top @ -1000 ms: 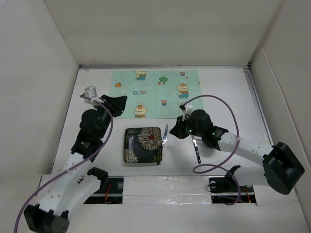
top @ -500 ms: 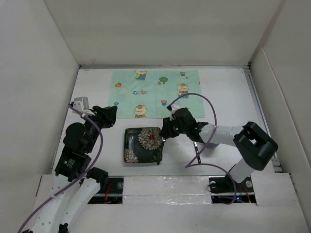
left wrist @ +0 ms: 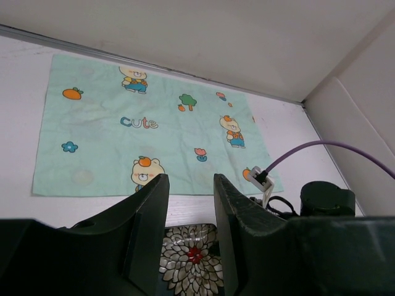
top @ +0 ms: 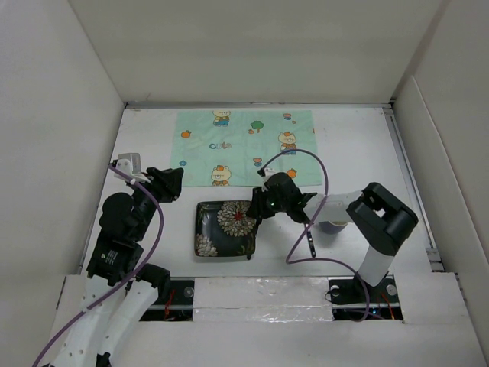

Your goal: Set the dinner table for one person

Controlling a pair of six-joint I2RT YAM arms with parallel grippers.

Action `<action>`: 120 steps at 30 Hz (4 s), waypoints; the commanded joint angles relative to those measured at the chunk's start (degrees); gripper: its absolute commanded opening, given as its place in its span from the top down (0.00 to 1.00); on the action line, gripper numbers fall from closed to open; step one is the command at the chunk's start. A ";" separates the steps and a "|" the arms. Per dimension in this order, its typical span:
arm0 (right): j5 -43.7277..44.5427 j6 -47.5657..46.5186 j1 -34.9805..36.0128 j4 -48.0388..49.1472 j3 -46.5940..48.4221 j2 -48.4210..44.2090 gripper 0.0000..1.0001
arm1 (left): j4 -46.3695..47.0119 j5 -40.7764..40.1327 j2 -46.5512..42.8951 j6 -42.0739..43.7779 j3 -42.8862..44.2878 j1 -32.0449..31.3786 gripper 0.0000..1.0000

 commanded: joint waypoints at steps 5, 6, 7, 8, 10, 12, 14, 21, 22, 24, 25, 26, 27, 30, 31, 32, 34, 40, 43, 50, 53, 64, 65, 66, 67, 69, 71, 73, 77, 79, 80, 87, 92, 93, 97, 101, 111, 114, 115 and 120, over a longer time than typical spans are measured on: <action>-2.23 2.25 0.06 5.39 1.55 3.24 0.71 | 1.63 0.51 -0.48 1.19 -0.46 0.26 0.67; -2.50 3.04 0.05 5.83 1.46 3.07 0.77 | 1.54 0.59 -0.66 1.19 -0.46 0.26 0.67; -2.94 3.39 0.05 6.35 1.20 2.89 0.92 | 1.45 0.68 -0.66 1.19 -0.38 0.26 0.67; -4.25 3.75 -0.47 6.97 1.11 2.19 1.00 | 1.45 0.77 -0.66 1.19 -0.46 0.26 0.67; -5.75 4.88 -1.09 8.37 1.11 0.79 1.00 | 1.63 0.77 -0.83 1.19 -0.55 0.26 0.67; -11.89 7.69 -3.37 9.78 3.82 -4.21 1.00 | 1.54 0.86 -0.66 1.36 -0.46 0.26 0.67; -11.65 7.88 -4.07 8.22 5.05 -5.19 1.00 | 1.45 0.94 -0.40 1.36 -0.38 0.26 0.67; -13.13 7.00 -12.15 -0.67 22.18 -5.21 1.00 | 1.10 0.94 -0.66 1.63 -0.46 0.26 0.67; -14.88 8.13 -13.65 -0.94 25.77 -3.80 1.00 | 1.27 1.12 -0.66 1.54 -0.46 0.26 0.67; -19.72 10.50 -17.69 1.69 28.35 0.42 1.00 | 1.36 1.21 -0.66 1.54 -0.55 0.26 0.67; -19.99 11.73 -18.75 2.05 29.84 1.82 1.00 | 1.36 1.56 -0.75 1.54 -0.55 0.26 0.67; -19.13 11.22 -20.06 -0.39 34.46 4.71 1.00 | 1.36 1.56 -0.84 1.54 -0.64 0.26 0.67; -18.86 10.35 -20.77 -2.85 37.55 6.56 1.00 | 1.54 1.65 -1.01 1.54 -0.73 0.26 0.67; -20.69 9.11 -22.88 -8.92 49.59 14.80 1.00 | 2.07 1.56 -1.36 1.54 -0.82 0.26 0.67; -21.05 8.94 -22.89 -10.07 52.32 16.84 1.00 | 2.07 1.65 -1.19 1.54 -0.82 0.26 0.67; -21.49 8.41 -23.67 -13.91 55.40 18.87 1.00 | 1.89 1.65 -1.01 1.63 -0.55 0.26 0.67; -22.02 8.14 -25.00 -15.53 62.37 23.46 1.00 | 1.54 1.56 -0.84 1.89 -0.55 0.26 0.67; -25.35 10.07 -26.93 -18.87 70.18 30.91 1.00 | 1.80 1.65 -0.75 1.80 -0.55 0.26 0.67; -26.32 9.73 -27.46 -21.06 74.74 33.47 1.00 | 1.89 1.65 -0.66 1.80 -0.46 0.26 0.67; -24.92 8.76 -27.99 -26.16 80.12 39.19 1.00 | 1.72 1.65 -0.84 1.80 -0.55 0.26 0.67; -25.00 9.81 -27.99 -24.68 79.95 39.98 1.00 | 1.89 1.56 -0.57 1.80 -0.55 0.26 0.67; -25.01 11.92 -27.99 -26.34 87.07 46.22 1.00 | 1.80 1.65 -0.05 1.80 -0.55 0.26 0.67; -25.01 11.92 -27.99 -26.34 87.24 46.66 1.00 | 1.80 1.65 -0.05 1.89 -0.55 0.26 0.67; -25.01 11.92 -27.99 -26.43 87.33 47.01 1.00 | 1.72 1.56 0.22 1.89 -0.55 0.26 0.67; -24.92 11.92 -27.99 -26.51 87.42 47.19 1.00 | 1.72 1.65 0.31 1.89 -0.55 0.26 0.67; -24.83 11.92 -27.99 -26.60 87.25 47.45 1.00 | 1.72 1.65 0.39 1.89 -0.55 0.26 0.67; -24.48 11.31 -27.99 -26.78 86.81 47.28 0.88 | 1.71 1.65 0.40 1.89 -0.55 0.26 0.67; -24.04 9.91 -27.99 -27.82 86.80 46.66 0.72 | 1.72 1.65 0.40 1.89 -0.64 0.26 0.67; -20.54 6.48 -27.99 -30.64 86.54 43.94 0.58 | 1.71 1.65 0.39 1.89 -0.55 0.26 0.67; -18.77 4.01 -27.99 -32.05 85.84 41.39 0.53 | 1.72 3.23 0.22 1.89 -0.55 0.26 0.67; -17.46 3.32 -27.99 -32.05 85.23 40.26 0.52 | 1.72 3.23 0.22 1.89 -0.64 0.26 0.67; -14.46 -1.95 -28.51 -28.72 73.11 27.69 0.51 | 1.72 3.76 0.39 1.98 -0.46 0.26 0.67; -9.12 -6.17 -26.94 -22.04 49.97 10.14 1.00 | 1.72 3.76 0.13 2.07 -0.46 0.26 0.68; -7.18 -7.75 -26.32 -21.60 45.37 2.01 1.00 | 1.72 4.11 -0.04 2.07 -0.46 0.26 0.71; 7.39 -10.05 -20.70 -22.10 23.03 -19.57 1.00 | 1.72 4.20 -0.13 2.24 -0.38 0.26 0.95; 23.82 -4.44 -16.74 -30.10 5.80 -37.15 1.00 | 1.54 5.16 0.13 2.33 -0.20 0.26 1.00; 35.29 11.82 -13.57 -53.93 -6.79 -61.27 1.00 | 1.80 5.43 -0.84 2.24 -0.29 0.26 0.77; 35.10 12.53 -12.69 -53.67 -7.41 -58.73 0.97 | 1.80 5.69 -1.71 2.24 -0.38 0.26 0.76; 36.33 12.97 -12.69 -54.19 -7.76 -57.68 0.90 | 1.80 5.52 -1.98 2.24 -0.38 0.26 0.76; 35.73 10.70 -12.69 -52.62 -6.28 -51.61 0.56 | 1.54 5.86 -2.15 2.15 -0.46 0.26 0.75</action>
